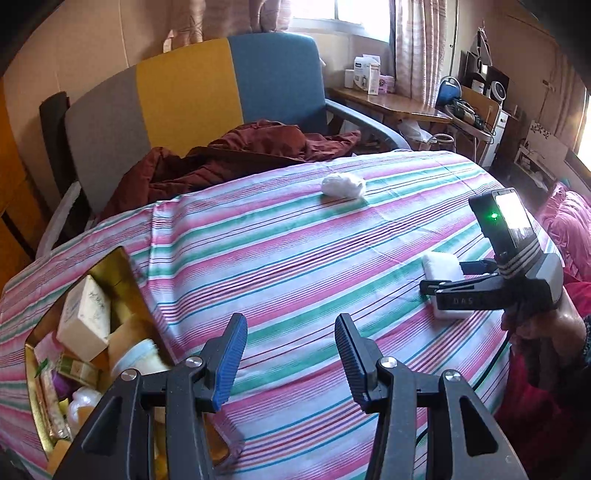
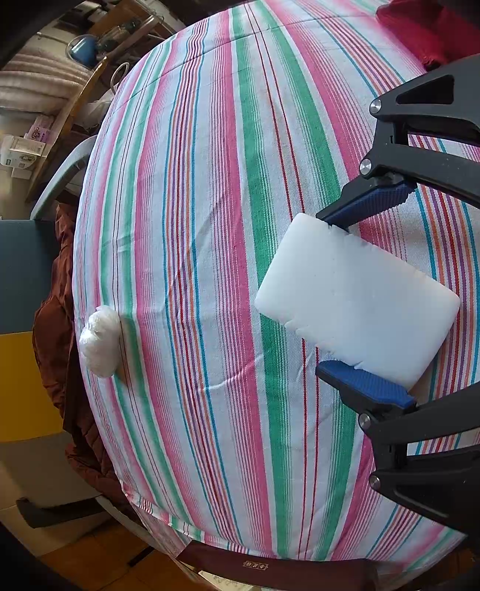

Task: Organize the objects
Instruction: 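Reach the left tool to the wrapped cotton ball and grasp it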

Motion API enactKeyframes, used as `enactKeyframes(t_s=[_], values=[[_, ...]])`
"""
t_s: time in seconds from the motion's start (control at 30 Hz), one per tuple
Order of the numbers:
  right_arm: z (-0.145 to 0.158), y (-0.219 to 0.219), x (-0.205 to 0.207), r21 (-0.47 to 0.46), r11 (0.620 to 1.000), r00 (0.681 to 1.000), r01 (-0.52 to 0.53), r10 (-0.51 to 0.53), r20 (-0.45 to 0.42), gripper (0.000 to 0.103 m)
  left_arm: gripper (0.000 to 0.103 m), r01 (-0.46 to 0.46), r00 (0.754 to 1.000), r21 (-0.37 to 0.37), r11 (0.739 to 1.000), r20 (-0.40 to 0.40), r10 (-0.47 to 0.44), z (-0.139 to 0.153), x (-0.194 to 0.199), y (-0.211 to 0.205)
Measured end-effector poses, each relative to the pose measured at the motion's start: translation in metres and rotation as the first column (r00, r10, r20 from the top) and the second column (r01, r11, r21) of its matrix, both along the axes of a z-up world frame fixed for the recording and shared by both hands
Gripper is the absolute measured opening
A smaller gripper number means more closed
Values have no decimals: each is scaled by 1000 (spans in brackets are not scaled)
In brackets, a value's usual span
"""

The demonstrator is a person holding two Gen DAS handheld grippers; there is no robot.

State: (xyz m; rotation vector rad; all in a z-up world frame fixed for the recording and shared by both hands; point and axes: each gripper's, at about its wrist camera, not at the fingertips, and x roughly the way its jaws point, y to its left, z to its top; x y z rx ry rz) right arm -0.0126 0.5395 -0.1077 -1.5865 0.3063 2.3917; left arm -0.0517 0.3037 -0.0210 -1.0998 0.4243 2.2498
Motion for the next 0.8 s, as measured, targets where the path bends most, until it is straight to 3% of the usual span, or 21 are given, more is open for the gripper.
enactKeyframes(t_s=[0.43,0.7,0.8], values=[[-7,6,-11,2,1000,1000,-15,15,8,81,50,38,996,-24,999,76,-36,-23,-33,44],[-9,7,-15,5,1000,1000,-19,19,16,81,50,82,990,42,996,115,-86,-27,-70,86],[-10,7,-18,1,1000,1000,-17,17,21,81,59,117,984,68,991,130,-126,-32,-86,109]])
